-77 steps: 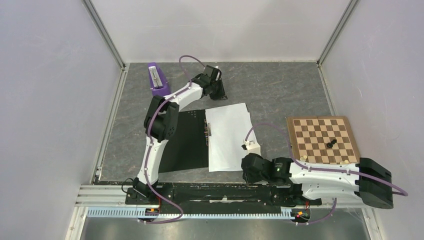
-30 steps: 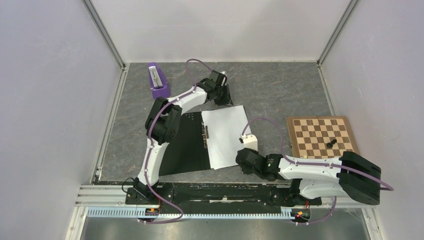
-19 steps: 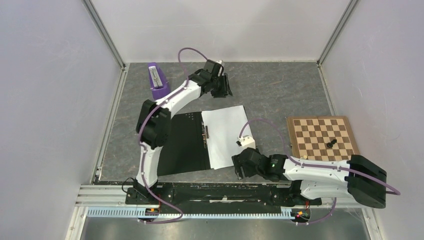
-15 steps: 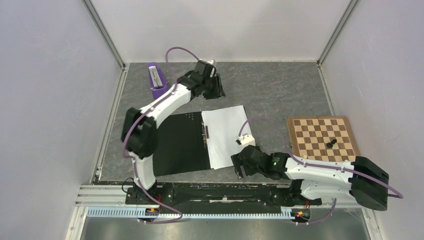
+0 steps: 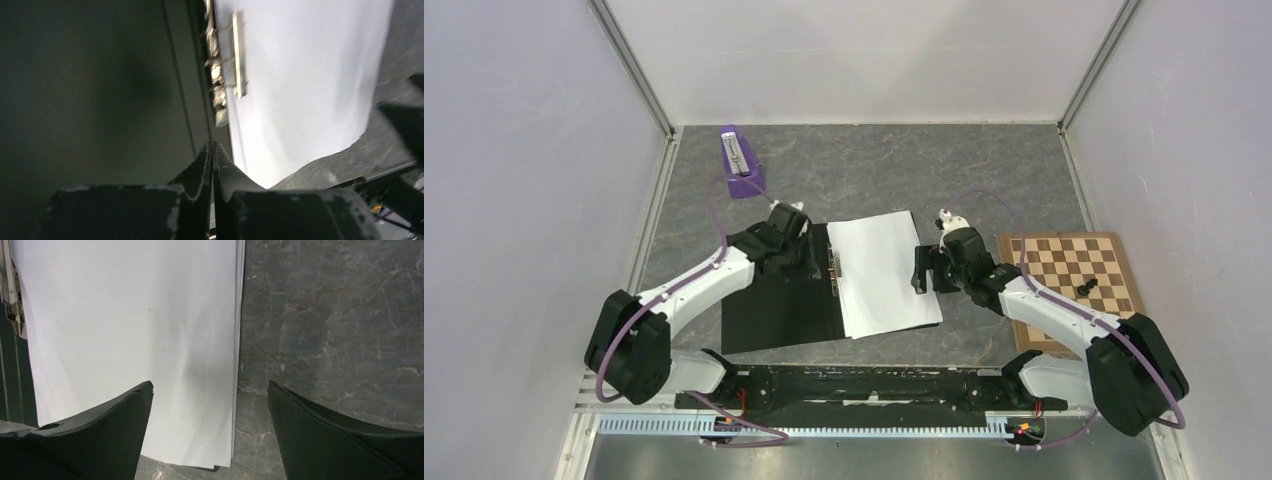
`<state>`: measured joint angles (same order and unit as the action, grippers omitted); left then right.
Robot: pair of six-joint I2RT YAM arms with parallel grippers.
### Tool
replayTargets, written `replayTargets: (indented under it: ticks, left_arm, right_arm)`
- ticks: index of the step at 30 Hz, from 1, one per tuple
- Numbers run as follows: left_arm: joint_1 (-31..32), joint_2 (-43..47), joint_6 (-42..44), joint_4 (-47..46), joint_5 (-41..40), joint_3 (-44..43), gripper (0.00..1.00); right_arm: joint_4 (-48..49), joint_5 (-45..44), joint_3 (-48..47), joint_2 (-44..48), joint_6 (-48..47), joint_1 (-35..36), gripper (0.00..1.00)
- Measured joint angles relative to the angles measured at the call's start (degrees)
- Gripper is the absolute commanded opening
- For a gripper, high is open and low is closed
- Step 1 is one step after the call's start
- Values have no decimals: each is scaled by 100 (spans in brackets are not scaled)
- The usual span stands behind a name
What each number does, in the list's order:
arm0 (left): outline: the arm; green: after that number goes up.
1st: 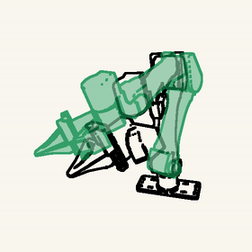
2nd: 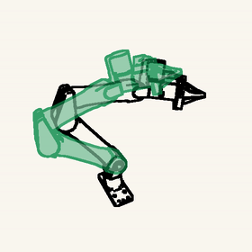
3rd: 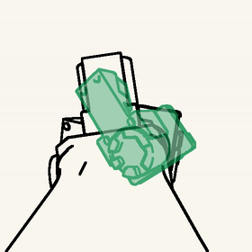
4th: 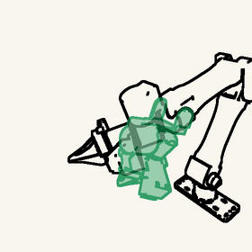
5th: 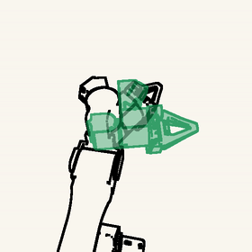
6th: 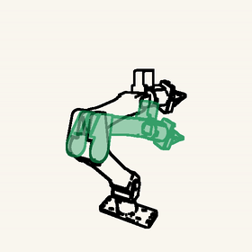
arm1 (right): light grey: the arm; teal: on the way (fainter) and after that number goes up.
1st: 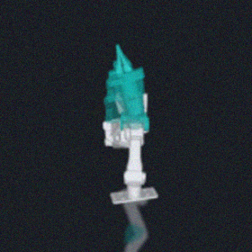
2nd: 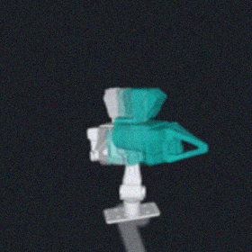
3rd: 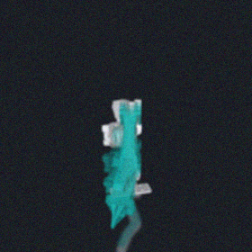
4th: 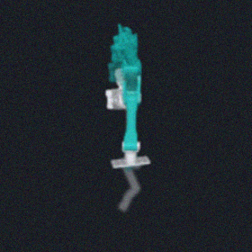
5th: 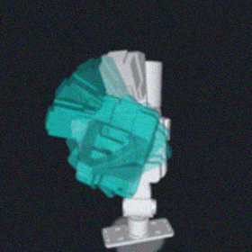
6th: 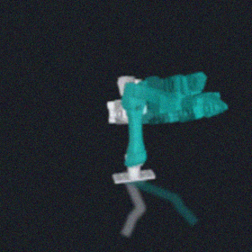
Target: Put the files into the folder
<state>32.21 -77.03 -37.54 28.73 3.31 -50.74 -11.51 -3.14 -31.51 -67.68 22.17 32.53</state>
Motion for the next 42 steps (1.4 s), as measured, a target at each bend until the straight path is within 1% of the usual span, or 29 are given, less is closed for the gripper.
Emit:
replayTargets:
  ticks: [4,8,13,19,30,42]
  left_arm:
    - [205,37,-245,-160,118,660,2]
    - [553,0,-450,-354,181,916,2]
    - [883,-210,-739,-769,177,1067,2]
    - [1008,-516,-876,-960,149,1187,2]
    - [1043,-588,-964,-1047,122,1202,2]
    - [1069,-588,-994,-1045,74,1202,2]
  right_arm:
    - [466,437,31,-223,-101,-428,74]
    - [831,752,120,-378,-122,-542,69]
    - [1156,953,334,-540,-107,-540,66]
    - [1329,940,472,-627,-96,-540,61]
    - [1805,920,664,-660,55,-367,59]
    - [1777,363,695,-595,125,7,59]
